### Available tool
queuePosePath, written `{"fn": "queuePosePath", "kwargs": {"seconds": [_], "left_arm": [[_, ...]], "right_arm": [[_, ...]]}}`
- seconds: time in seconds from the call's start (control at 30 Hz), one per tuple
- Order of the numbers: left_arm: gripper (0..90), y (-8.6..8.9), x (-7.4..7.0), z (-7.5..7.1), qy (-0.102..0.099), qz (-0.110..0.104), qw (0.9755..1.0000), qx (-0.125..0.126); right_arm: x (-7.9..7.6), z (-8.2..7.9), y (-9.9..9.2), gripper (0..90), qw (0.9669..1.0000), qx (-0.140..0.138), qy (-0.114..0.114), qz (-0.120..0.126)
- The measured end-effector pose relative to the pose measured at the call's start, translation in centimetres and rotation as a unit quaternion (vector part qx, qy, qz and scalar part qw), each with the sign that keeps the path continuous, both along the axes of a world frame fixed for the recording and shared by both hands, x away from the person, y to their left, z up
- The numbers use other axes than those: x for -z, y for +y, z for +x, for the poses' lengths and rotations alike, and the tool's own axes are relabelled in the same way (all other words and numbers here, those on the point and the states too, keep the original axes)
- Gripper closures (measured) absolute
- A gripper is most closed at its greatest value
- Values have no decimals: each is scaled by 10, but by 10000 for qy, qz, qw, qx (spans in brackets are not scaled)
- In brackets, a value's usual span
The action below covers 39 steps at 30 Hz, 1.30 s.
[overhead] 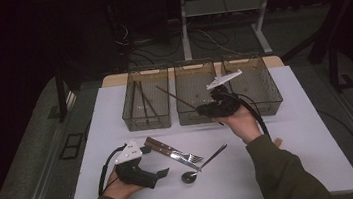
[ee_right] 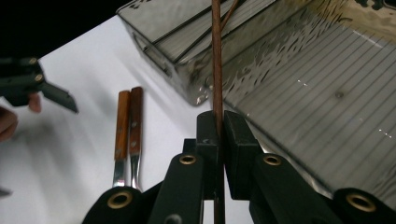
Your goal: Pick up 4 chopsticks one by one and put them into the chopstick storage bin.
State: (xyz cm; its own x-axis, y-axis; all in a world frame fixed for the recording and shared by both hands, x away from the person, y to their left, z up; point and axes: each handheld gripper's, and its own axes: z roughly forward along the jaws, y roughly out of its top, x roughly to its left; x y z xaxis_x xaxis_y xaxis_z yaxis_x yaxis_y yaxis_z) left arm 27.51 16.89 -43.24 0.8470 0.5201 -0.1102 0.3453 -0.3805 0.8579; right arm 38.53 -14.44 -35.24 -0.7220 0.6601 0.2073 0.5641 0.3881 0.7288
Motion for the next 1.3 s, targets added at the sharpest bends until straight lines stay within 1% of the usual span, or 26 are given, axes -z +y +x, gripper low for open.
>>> {"fn": "queuePosePath", "kwargs": {"seconds": [0.2, 0.27, 0.3, 0.4, 0.47, 0.63, 0.7, 0.87, 1.0, 1.03, 1.07, 1.17, 1.3], "left_arm": [[10, 0, 0, 0, 4, -38, 10000, 8], [10, 0, 0, 0, 3, 3, 10000, 24], [10, 0, 0, 0, 10, -5, 10000, 23], [10, -1, 0, 0, 21, 7, 10000, 34], [10, -1, 0, 0, -13, 6, 10000, 24], [11, -1, 0, 0, -18, 5, 10000, 43], [11, -2, 0, 0, -18, -34, 10000, 35], [12, -1, 0, 0, -19, -4, 10000, 48], [12, -1, 0, 0, -29, -37, 10000, 44], [11, -1, -1, 1, -36, -8, 10000, 67], [12, -1, 0, 0, -15, -29, 10000, 63], [12, -1, -1, 0, -29, -33, 10000, 72], [12, -1, -1, 0, -58, -50, 9999, 81]], "right_arm": [[-3, 16, 14, 853, 9999, 107, 72, -21], [-4, 21, 20, 853, 9998, 152, 94, -46], [-4, 24, 22, 853, 9999, 136, 80, -68], [-6, 32, 30, 853, 9997, 189, 130, -35], [-7, 37, 36, 854, 9997, 221, 135, -41], [-10, 49, 51, 853, 9994, 297, 166, -68], [-9, 54, 58, 853, 9993, 295, 182, -128], [-5, 68, 77, 853, 9987, 370, 262, -239], [-2, 80, 93, 853, 9983, 387, 288, -327], [-1, 83, 97, 853, 9982, 392, 272, -356], [-1, 85, 101, 853, 9981, 405, 291, -352], [1, 93, 113, 853, 9973, 479, 283, -487], [4, 104, 124, 853, 9959, 634, 310, -566]]}}
